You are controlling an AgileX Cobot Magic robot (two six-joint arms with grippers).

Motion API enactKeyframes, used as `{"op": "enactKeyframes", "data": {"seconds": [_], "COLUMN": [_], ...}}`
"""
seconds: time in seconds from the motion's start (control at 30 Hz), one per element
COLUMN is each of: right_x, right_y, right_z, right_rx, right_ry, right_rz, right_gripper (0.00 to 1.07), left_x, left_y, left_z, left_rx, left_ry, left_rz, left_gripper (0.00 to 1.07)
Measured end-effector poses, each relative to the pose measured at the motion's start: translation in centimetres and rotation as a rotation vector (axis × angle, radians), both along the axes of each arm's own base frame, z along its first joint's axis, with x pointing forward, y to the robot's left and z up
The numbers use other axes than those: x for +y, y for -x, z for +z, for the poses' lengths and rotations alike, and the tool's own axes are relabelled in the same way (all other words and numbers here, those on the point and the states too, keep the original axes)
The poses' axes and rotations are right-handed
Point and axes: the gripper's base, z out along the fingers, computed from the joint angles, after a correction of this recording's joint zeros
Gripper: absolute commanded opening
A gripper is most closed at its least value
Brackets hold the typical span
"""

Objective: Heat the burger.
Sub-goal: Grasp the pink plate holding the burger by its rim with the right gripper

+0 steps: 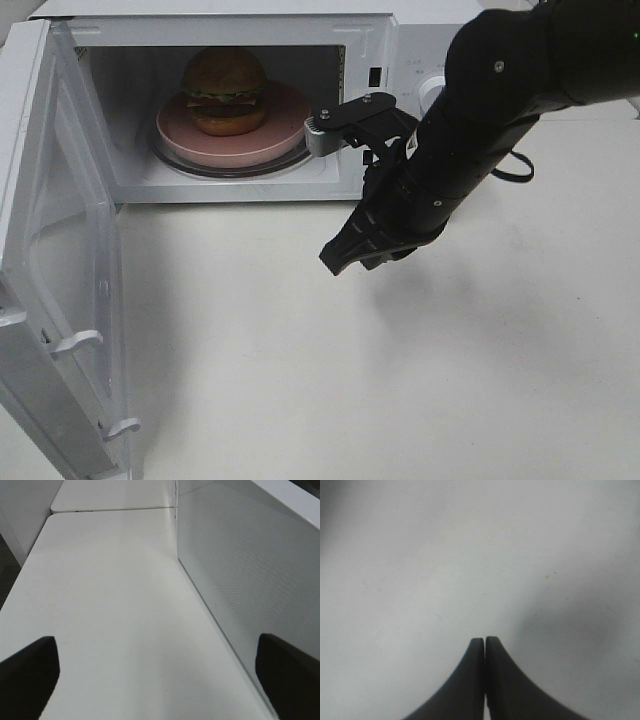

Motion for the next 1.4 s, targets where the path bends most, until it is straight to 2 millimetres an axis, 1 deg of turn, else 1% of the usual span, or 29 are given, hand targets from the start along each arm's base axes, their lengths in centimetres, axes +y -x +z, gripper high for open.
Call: {"op": "enactKeyframes", "data": {"seconds": [0.1, 0.13, 0.2, 0.23, 0.3, 0.33, 0.37, 0.43, 0.47, 0.53, 0.57, 0.6, 0.63, 0.67, 0.7, 0.77, 0.8, 0.87, 0.9, 0.93, 0.97, 1.0, 1.03, 1.07, 1.1, 1.13, 1.2, 1.33, 1.4], "right_x": [-0.2, -0.3, -0.3, -0.4, -0.4, -0.3, -0.3, -0.3, -0.3, -0.3, -0.3, -0.3, -0.3, -0.3, -0.3, -0.2, -0.2, -0.1, 0.0, 0.1, 0.1, 0.2, 0.3, 0.3, 0.5, 0.5, 1.0, 1.4, 1.5], "right_y": [-0.4, -0.6, -0.7, -1.0, -1.1, -1.4, -1.4, -1.8, -1.8, -2.0, -2.0, -2.1, -2.2, -2.2, -2.2, -2.2, -2.3, -2.4, -2.5, -2.7, -2.7, -2.7, -2.9, -2.9, -2.9, -2.9, -3.0, -2.8, -2.8], "right_z": [0.9, 1.4, 1.6, 2.0, 2.1, 2.5, 2.5, 3.0, 3.0, 3.4, 3.4, 3.5, 3.5, 3.5, 3.6, 3.6, 3.7, 3.7, 3.8, 3.9, 3.9, 3.9, 4.0, 4.0, 4.1, 4.1, 4.2, 4.3, 4.3], "right_rx": [-0.018, -0.032, -0.039, -0.061, -0.074, -0.11, -0.11, -0.159, -0.159, -0.202, -0.202, -0.229, -0.244, -0.244, -0.271, -0.282, -0.312, -0.327, -0.354, -0.384, -0.384, -0.397, -0.426, -0.426, -0.44, -0.44, -0.479, -0.495, -0.499], "right_ry": [0.083, 0.132, 0.145, 0.184, 0.198, 0.23, 0.23, 0.28, 0.28, 0.33, 0.33, 0.369, 0.387, 0.387, 0.418, 0.43, 0.455, 0.466, 0.477, 0.483, 0.483, 0.485, 0.485, 0.485, 0.485, 0.485, 0.471, 0.461, 0.459], "right_rz": [0.098, 0.169, 0.197, 0.278, 0.311, 0.397, 0.397, 0.526, 0.526, 0.669, 0.669, 0.784, 0.845, 0.845, 0.953, 0.996, 1.085, 1.119, 1.159, 1.177, 1.177, 1.181, 1.179, 1.179, 1.179, 1.179, 1.153, 1.142, 1.141], "right_gripper": [0.02, 0.02, 0.02, 0.03, 0.03, 0.03, 0.03, 0.04, 0.04, 0.06, 0.06, 0.07, 0.08, 0.08, 0.1, 0.11, 0.16, 0.19, 0.26, 0.38, 0.38, 0.45, 0.58, 0.58, 0.66, 0.66, 0.9, 0.96, 0.96], "left_x": [0.0, 0.0, 0.0, 0.0, 0.0, 0.0, 0.0, 0.0, 0.0, 0.0, 0.0, 0.0, 0.0, 0.0, 0.0, 0.0, 0.0, 0.0, 0.0, 0.0, 0.0, 0.0, 0.0, 0.0, 0.0, 0.0, 0.0, 0.0, 0.0], "left_y": [0.0, 0.0, 0.0, 0.0, 0.0, 0.0, 0.0, 0.0, 0.0, 0.0, 0.0, 0.0, 0.0, 0.0, 0.0, 0.0, 0.0, 0.0, 0.0, 0.0, 0.0, 0.0, 0.0, 0.0, 0.0, 0.0, 0.0, 0.0, 0.0], "left_z": [0.0, 0.0, 0.0, 0.0, 0.0, 0.0, 0.0, 0.0, 0.0, 0.0, 0.0, 0.0, 0.0, 0.0, 0.0, 0.0, 0.0, 0.0, 0.0, 0.0, 0.0, 0.0, 0.0, 0.0, 0.0, 0.0, 0.0, 0.0, 0.0], "left_rx": [0.0, 0.0, 0.0, 0.0, 0.0, 0.0, 0.0, 0.0, 0.0, 0.0, 0.0, 0.0, 0.0, 0.0, 0.0, 0.0, 0.0, 0.0, 0.0, 0.0, 0.0, 0.0, 0.0, 0.0, 0.0, 0.0, 0.0, 0.0, 0.0], "left_ry": [0.0, 0.0, 0.0, 0.0, 0.0, 0.0, 0.0, 0.0, 0.0, 0.0, 0.0, 0.0, 0.0, 0.0, 0.0, 0.0, 0.0, 0.0, 0.0, 0.0, 0.0, 0.0, 0.0, 0.0, 0.0, 0.0, 0.0, 0.0, 0.0], "left_rz": [0.0, 0.0, 0.0, 0.0, 0.0, 0.0, 0.0, 0.0, 0.0, 0.0, 0.0, 0.0, 0.0, 0.0, 0.0, 0.0, 0.0, 0.0, 0.0, 0.0, 0.0, 0.0, 0.0, 0.0, 0.0, 0.0, 0.0, 0.0, 0.0], "left_gripper": [1.0, 1.0, 1.0, 1.0, 1.0, 1.0, 1.0, 1.0, 1.0, 1.0, 1.0, 1.0, 1.0, 1.0, 1.0, 1.0, 1.0, 1.0, 1.0, 1.0, 1.0, 1.0, 1.0, 1.0, 1.0, 1.0, 1.0, 1.0, 1.0]}}
